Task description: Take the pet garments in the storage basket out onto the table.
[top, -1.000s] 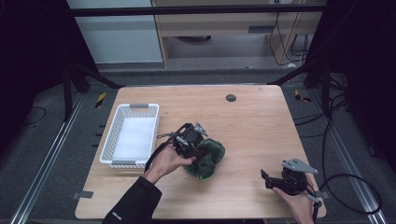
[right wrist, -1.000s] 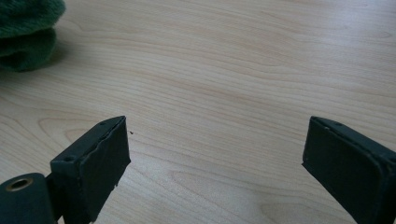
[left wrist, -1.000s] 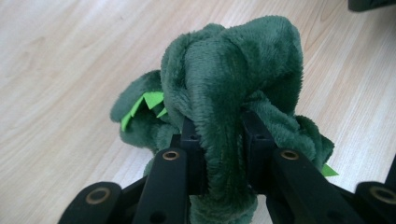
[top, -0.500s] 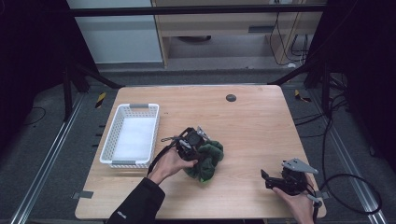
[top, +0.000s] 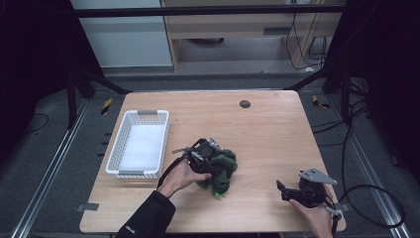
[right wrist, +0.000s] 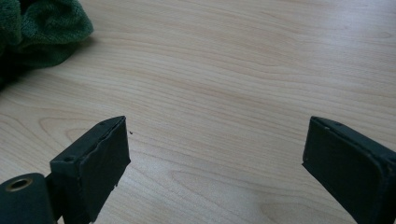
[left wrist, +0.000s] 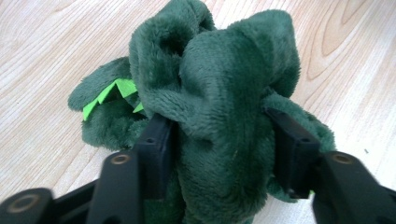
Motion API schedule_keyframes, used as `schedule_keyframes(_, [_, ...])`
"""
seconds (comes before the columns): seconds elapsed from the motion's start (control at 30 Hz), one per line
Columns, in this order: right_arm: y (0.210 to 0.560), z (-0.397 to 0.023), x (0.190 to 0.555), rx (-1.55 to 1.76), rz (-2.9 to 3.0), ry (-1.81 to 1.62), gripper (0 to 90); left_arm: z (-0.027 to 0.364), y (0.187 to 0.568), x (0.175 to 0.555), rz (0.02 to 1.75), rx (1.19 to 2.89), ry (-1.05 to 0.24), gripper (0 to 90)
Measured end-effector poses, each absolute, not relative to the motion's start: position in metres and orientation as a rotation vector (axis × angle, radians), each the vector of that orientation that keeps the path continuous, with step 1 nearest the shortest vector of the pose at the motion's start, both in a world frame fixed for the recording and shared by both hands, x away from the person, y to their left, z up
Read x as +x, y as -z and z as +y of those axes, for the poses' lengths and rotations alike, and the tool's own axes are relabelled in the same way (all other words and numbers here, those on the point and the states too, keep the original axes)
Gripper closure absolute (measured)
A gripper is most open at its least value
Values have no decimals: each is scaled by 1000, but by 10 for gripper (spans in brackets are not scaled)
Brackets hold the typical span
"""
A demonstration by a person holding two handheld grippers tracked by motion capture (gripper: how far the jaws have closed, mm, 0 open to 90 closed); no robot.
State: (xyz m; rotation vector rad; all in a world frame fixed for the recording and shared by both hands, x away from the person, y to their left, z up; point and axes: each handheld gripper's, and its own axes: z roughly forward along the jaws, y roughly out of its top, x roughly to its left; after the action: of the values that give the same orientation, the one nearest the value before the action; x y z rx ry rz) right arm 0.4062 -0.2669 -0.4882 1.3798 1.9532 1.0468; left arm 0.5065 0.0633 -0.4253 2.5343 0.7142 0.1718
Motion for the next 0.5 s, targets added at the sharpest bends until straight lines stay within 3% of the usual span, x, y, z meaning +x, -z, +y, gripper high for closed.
schedule_keyframes(0.5, [488,-268,406,1380,1951,-1047,71,72,422,502,747,2487,-189,226])
